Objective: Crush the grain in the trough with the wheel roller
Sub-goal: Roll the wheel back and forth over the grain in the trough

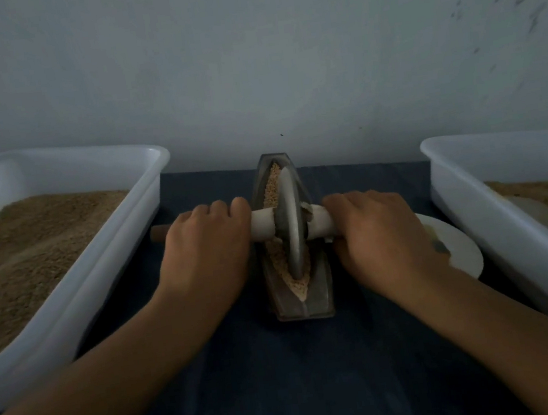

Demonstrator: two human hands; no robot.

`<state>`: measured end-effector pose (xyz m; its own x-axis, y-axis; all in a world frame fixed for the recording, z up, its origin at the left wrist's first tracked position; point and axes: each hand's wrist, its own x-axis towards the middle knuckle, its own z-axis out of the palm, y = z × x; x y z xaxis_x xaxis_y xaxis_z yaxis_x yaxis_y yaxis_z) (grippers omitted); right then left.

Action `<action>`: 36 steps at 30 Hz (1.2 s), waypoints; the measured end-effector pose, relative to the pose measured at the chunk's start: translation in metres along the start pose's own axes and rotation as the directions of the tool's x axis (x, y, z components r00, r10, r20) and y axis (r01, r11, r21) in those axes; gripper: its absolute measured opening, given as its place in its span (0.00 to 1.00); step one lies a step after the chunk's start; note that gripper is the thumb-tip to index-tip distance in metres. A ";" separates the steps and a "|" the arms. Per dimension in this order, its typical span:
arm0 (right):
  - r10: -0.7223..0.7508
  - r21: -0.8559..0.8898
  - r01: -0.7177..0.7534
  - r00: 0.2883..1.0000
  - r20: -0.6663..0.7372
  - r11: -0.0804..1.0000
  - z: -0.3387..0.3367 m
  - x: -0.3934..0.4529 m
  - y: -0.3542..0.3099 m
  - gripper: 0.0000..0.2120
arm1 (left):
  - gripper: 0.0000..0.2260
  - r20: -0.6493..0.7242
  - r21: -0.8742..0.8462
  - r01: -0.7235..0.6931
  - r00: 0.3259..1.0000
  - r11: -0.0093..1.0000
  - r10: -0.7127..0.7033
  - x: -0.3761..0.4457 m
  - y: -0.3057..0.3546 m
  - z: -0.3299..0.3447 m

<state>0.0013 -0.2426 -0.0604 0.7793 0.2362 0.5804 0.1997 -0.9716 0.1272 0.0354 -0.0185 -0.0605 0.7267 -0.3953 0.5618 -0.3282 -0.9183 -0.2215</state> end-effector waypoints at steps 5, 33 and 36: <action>0.009 -0.067 -0.009 1.000 0.005 0.998 0.008 0.007 0.002 0.09 | 0.19 0.029 0.014 0.040 0.999 0.999 -0.040 0.005 0.004 0.006; 0.113 -0.119 -0.100 0.988 0.104 0.988 0.052 0.062 0.023 0.06 | 0.08 0.240 0.002 0.089 0.967 0.996 -0.087 0.078 -0.003 0.036; 0.102 -0.065 -0.097 0.991 0.087 0.993 0.039 0.040 0.016 0.05 | 0.10 0.202 0.034 0.066 0.977 0.997 -0.071 0.057 0.004 0.022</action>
<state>0.0585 -0.2477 -0.0661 0.8445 0.1361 0.5180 0.0843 -0.9889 0.1224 0.0888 -0.0450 -0.0464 0.8553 -0.3253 0.4033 -0.2588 -0.9425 -0.2112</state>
